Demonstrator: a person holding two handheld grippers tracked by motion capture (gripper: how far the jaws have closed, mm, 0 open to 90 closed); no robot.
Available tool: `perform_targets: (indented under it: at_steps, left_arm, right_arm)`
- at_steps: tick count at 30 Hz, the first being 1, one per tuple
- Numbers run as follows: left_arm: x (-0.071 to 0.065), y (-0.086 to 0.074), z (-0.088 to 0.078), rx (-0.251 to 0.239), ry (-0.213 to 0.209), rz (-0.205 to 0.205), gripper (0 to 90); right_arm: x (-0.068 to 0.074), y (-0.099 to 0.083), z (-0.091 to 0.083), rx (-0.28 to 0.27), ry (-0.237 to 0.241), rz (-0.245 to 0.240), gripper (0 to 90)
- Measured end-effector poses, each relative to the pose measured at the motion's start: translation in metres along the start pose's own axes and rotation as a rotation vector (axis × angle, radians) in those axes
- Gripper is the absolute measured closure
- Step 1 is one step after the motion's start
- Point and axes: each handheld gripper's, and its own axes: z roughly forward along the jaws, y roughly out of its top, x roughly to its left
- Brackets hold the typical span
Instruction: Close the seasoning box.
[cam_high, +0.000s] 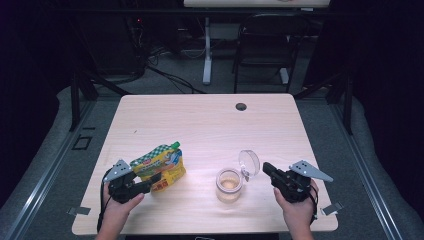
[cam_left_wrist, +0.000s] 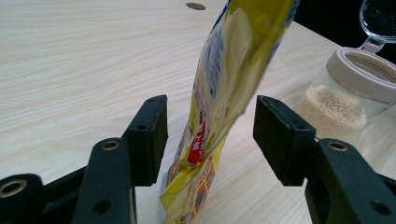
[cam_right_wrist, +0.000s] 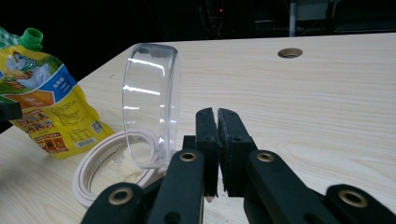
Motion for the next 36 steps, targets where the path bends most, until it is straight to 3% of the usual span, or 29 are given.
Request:
perform_targets:
  at_steps: [36]
  left_arm:
    - [-0.0022, -0.003, -0.001, 0.012, 0.009, 0.01, 45.2]
  right_arm:
    - [0.0078, 0.0007, 0.0076, 0.001, 0.027, -0.01, 87.3]
